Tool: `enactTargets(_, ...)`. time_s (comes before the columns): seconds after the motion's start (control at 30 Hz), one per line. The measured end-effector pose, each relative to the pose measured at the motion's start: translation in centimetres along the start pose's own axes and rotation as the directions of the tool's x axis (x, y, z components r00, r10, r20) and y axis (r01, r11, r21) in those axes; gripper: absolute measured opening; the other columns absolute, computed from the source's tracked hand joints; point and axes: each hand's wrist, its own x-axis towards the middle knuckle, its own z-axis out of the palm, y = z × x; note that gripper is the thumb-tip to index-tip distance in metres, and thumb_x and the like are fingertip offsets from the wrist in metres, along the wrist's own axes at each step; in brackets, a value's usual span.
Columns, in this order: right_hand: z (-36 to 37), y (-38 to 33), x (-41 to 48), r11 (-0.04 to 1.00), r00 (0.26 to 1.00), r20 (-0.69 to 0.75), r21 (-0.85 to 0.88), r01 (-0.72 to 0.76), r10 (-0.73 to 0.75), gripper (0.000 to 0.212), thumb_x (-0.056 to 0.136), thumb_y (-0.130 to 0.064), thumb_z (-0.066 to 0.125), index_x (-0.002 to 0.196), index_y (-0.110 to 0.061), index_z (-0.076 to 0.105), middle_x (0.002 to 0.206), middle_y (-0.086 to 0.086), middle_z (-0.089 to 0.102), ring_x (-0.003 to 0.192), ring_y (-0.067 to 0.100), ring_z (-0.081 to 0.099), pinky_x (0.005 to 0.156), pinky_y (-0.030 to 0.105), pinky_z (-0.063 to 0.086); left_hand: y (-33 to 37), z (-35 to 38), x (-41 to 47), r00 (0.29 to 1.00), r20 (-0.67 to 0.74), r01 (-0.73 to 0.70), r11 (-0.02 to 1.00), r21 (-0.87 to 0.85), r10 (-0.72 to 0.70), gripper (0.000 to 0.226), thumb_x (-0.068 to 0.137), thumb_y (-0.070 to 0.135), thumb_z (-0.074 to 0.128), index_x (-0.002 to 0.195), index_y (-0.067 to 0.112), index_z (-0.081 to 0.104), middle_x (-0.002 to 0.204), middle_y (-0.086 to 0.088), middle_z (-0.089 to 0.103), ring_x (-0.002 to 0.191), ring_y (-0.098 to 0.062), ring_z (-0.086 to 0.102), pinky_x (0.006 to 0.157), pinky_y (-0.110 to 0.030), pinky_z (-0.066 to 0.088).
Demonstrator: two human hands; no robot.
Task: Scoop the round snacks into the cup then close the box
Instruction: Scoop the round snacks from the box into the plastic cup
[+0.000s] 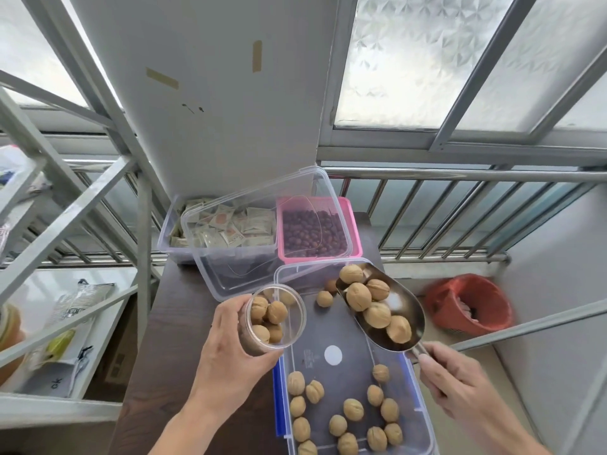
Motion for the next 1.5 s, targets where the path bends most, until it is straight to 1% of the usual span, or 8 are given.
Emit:
enactTargets(0.13, -2.3, -3.7, -0.9, 1.0, 0.998, 0.059, -0.008, 0.03, -0.029, 0.018, 0.088, -0.026, 0.058, 0.087, -0.023, 0.076, 0.052, 0.001, 0.039, 0.042, 0.006, 0.03, 0.038, 0.01, 0.028, 0.2, 0.6, 0.3, 1.0, 0.01, -0.018, 1.0, 0.007, 0.018, 0.087, 0.057, 0.029, 0.095, 0.127, 0.041, 0.043, 0.122, 0.02, 0.051, 0.114, -0.003, 0.056, 0.091, -0.019, 0.047)
enactTargets(0.3, -3.7, -6.6, -2.0, 0.98, 0.985, 0.149, -0.168, 0.11, -0.085, 0.075, 0.062, -0.084, 0.06, 0.102, -0.023, 0.075, 0.052, -0.002, 0.042, 0.048, 0.005, 0.033, 0.044, 0.011, 0.029, 0.5, 0.9, 0.4, 0.999, 0.03, -0.034, 0.999, 0.023, 0.033, 0.087, 0.059, 0.035, 0.093, 0.131, 0.038, 0.043, 0.124, 0.021, 0.049, 0.115, -0.006, 0.056, 0.093, -0.028, 0.052)
enactTargets(0.43, -3.7, -8.6, -2.3, 0.932, 0.968, 0.237, -0.327, 0.16, -0.083, 0.033, 0.082, -0.049, 0.056, 0.1, -0.03, 0.075, 0.05, -0.01, 0.051, 0.048, -0.001, 0.04, 0.048, 0.009, 0.034, 0.6, 1.0, 0.5, 0.998, 0.042, -0.04, 0.999, 0.031, 0.038, 0.086, 0.059, 0.039, 0.091, 0.131, 0.036, 0.045, 0.124, 0.021, 0.049, 0.115, -0.006, 0.056, 0.093, -0.034, 0.054)
enactTargets(0.63, -3.1, -11.8, -2.7, 0.786, 0.956, 0.288, -0.576, 0.225, -0.063, 0.077, 0.07, -0.087, 0.03, 0.092, -0.027, 0.073, 0.054, -0.013, 0.051, 0.052, 0.002, 0.043, 0.051, 0.013, 0.036, 1.1, 1.4, 0.5, 0.996, 0.07, -0.059, 0.998, 0.029, 0.057, 0.088, 0.06, 0.043, 0.091, 0.132, 0.042, 0.042, 0.126, 0.026, 0.046, 0.114, -0.005, 0.056, 0.093, -0.034, 0.054)
enactTargets(0.83, -2.6, -12.6, -2.2, 0.637, 0.955, 0.296, -0.731, 0.246, -0.029, 0.022, 0.096, -0.038, 0.053, 0.093, -0.023, 0.07, 0.07, -0.019, 0.06, 0.063, 0.006, 0.05, 0.056, 0.016, 0.039, 1.2, 2.0, 0.4, 0.995, 0.09, -0.045, 0.999, 0.021, 0.043, 0.091, 0.057, 0.047, 0.087, 0.134, 0.041, 0.039, 0.13, 0.022, 0.046, 0.116, -0.008, 0.054, 0.096, -0.036, 0.053)
enactTargets(1.1, -3.0, -13.5, -1.9, 0.617, 0.952, 0.303, -0.742, 0.262, -0.04, 0.096, 0.059, -0.095, 0.008, 0.094, -0.027, 0.068, 0.077, -0.02, 0.062, 0.068, 0.005, 0.054, 0.059, 0.013, 0.043, 1.6, 2.2, 0.1, 0.998, 0.069, 0.001, 0.999, -0.043, 0.002, 0.087, 0.058, 0.05, 0.084, 0.134, 0.035, 0.045, 0.128, 0.021, 0.049, 0.116, -0.006, 0.056, 0.093, -0.028, 0.051)
enactTargets(1.3, -2.6, -15.6, -2.3, 0.551, 0.951, 0.301, -0.784, 0.287, -0.067, 0.076, 0.07, -0.085, 0.018, 0.097, -0.032, 0.066, 0.079, -0.023, 0.061, 0.071, 0.005, 0.053, 0.065, 0.012, 0.043, 2.1, 2.5, 0.2, 0.997, 0.062, 0.047, 0.992, -0.114, -0.04, 0.086, 0.057, 0.044, 0.088, 0.132, 0.036, 0.047, 0.123, 0.029, 0.05, 0.117, 0.003, 0.054, 0.087, -0.005, 0.042)
enactTargets(1.5, -2.2, -16.6, -1.8, 0.469, 0.962, 0.263, -0.843, 0.265, -0.072, 0.029, 0.093, -0.051, 0.047, 0.1, -0.029, 0.065, 0.096, -0.021, 0.062, 0.085, 0.008, 0.058, 0.067, 0.021, 0.05, 2.9, 2.7, 0.0, 0.996, 0.075, 0.062, 0.984, -0.166, -0.05, 0.086, 0.055, 0.049, 0.086, 0.131, 0.038, 0.047, 0.125, 0.029, 0.051, 0.117, 0.005, 0.054, 0.085, -0.003, 0.042)
